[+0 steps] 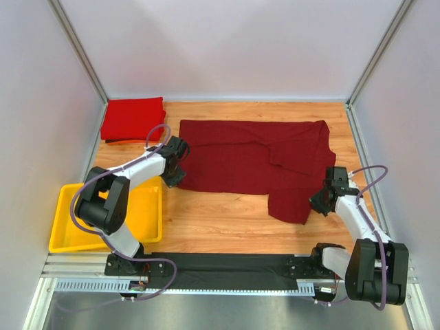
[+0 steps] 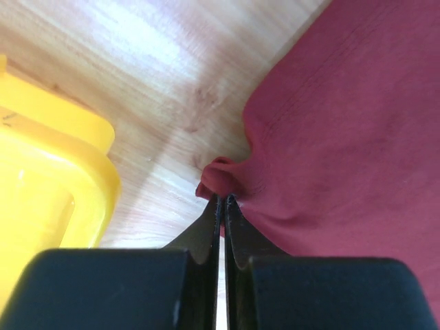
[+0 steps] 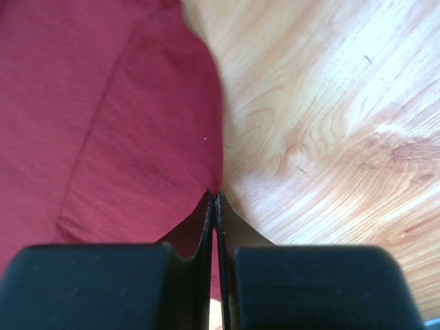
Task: Fold and stack the t-shirts
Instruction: Fold the tshirt
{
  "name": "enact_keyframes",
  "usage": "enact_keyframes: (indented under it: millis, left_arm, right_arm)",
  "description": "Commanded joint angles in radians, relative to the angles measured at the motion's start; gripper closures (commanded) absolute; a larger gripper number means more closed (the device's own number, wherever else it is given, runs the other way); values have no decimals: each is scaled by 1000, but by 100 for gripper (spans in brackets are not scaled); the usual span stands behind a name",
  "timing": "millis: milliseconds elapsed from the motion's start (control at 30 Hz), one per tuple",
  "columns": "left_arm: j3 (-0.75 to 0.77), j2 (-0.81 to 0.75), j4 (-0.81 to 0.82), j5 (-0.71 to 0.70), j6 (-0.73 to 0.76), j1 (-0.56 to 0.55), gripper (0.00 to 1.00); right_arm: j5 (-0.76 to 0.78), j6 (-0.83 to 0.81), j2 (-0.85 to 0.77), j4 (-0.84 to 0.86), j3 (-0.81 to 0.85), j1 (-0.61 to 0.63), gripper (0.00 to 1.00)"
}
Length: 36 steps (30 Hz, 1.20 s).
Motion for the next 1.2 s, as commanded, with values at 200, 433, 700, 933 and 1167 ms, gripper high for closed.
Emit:
enact_keyframes:
  millis: [200, 433, 700, 933, 1167]
  left_arm:
    - [111, -19, -15, -50, 96, 3, 100]
    - [211, 15, -69, -98, 137, 5, 100]
    - [360, 135, -124, -90, 186, 47, 100]
    - [455, 230, -116, -61, 227, 92, 100]
    - [564, 343, -142, -29, 258, 104, 100]
  right_arm:
    - [10, -77, 14, -27, 159, 3, 100]
    - [29, -136, 97, -41, 276, 3, 100]
    - [69, -182, 309, -80, 468, 0, 100]
    - [26, -185, 531, -123, 673, -5, 100]
    - [-25, -226, 705, -136, 813, -5, 88]
